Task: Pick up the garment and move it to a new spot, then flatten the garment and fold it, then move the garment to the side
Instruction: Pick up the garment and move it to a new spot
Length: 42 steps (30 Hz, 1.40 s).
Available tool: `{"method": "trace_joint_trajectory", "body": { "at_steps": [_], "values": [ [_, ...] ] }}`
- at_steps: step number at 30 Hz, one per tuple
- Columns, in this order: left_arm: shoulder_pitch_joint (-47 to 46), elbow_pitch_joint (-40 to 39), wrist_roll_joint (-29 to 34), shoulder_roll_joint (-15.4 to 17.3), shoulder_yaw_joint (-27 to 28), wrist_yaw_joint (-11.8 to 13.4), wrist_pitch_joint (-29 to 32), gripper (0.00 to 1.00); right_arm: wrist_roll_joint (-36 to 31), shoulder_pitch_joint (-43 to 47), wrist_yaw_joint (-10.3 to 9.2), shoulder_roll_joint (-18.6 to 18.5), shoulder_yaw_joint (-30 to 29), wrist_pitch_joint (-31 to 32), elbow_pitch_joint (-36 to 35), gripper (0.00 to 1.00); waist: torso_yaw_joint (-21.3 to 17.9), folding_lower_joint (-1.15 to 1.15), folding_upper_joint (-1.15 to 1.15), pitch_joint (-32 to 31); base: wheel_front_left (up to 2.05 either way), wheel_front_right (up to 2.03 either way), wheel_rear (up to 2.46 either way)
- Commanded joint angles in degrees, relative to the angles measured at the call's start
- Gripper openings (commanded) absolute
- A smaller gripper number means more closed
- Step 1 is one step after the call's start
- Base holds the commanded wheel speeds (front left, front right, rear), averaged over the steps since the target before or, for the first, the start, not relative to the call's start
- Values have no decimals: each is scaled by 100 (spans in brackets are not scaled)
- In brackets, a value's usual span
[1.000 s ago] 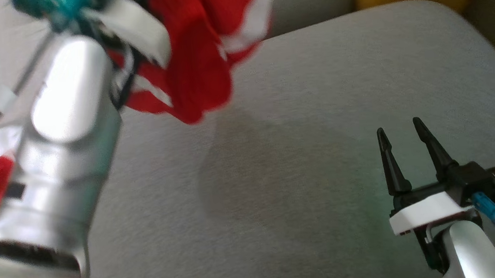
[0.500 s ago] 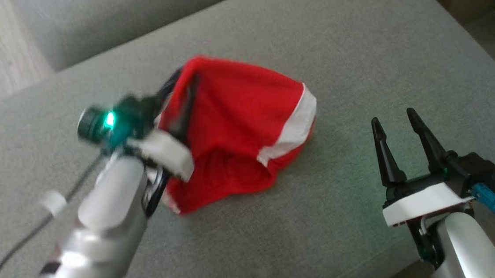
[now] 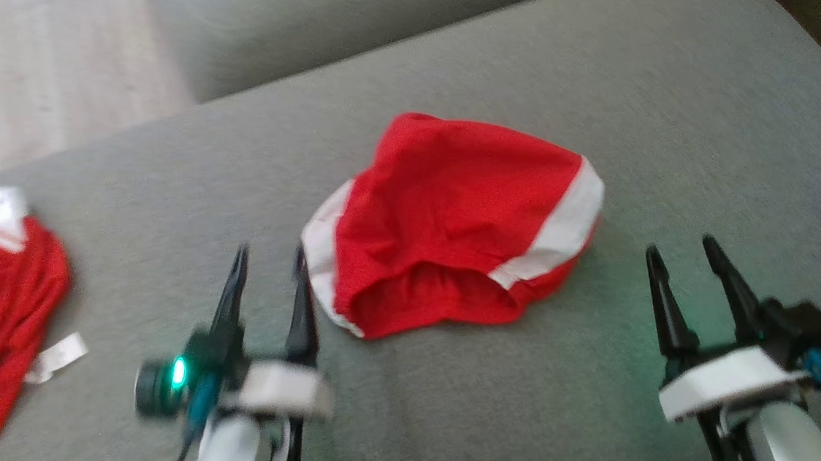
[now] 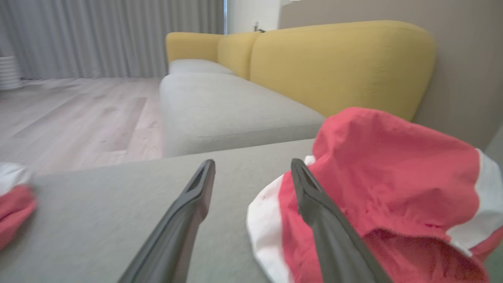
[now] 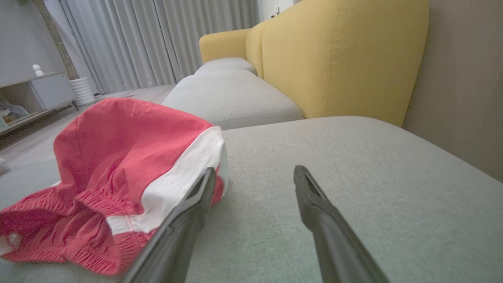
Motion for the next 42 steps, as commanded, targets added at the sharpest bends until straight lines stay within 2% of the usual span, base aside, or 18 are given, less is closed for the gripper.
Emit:
{"method": "trace_joint_trajectory", "body": {
  "at_steps": [1,8,16,24,42],
  "values": [
    [254,-456,127,-37,449,52,-53,100,-2,50,-4,-17,89,-14,-148,100,438,0,0,-411,0,0,0],
    [1582,-1411,551,-157,1095,83,-54,100,-10,394,-4,-17,111,-14,-173,100,837,0,0,-732,0,0,0],
    [2226,-2120,913,-180,1241,173,-54,100,-76,693,-4,-17,94,-14,-255,100,1062,0,0,-903,0,0,0],
    [2446,-2170,1022,-183,1122,405,-54,100,-213,827,-4,-17,170,-14,-266,100,1159,0,0,-1001,0,0,0],
    [2543,-2152,1179,-184,1090,334,-54,100,-279,817,-4,-17,323,-14,-280,100,1285,0,0,-1019,0,0,0]
  ]
}}
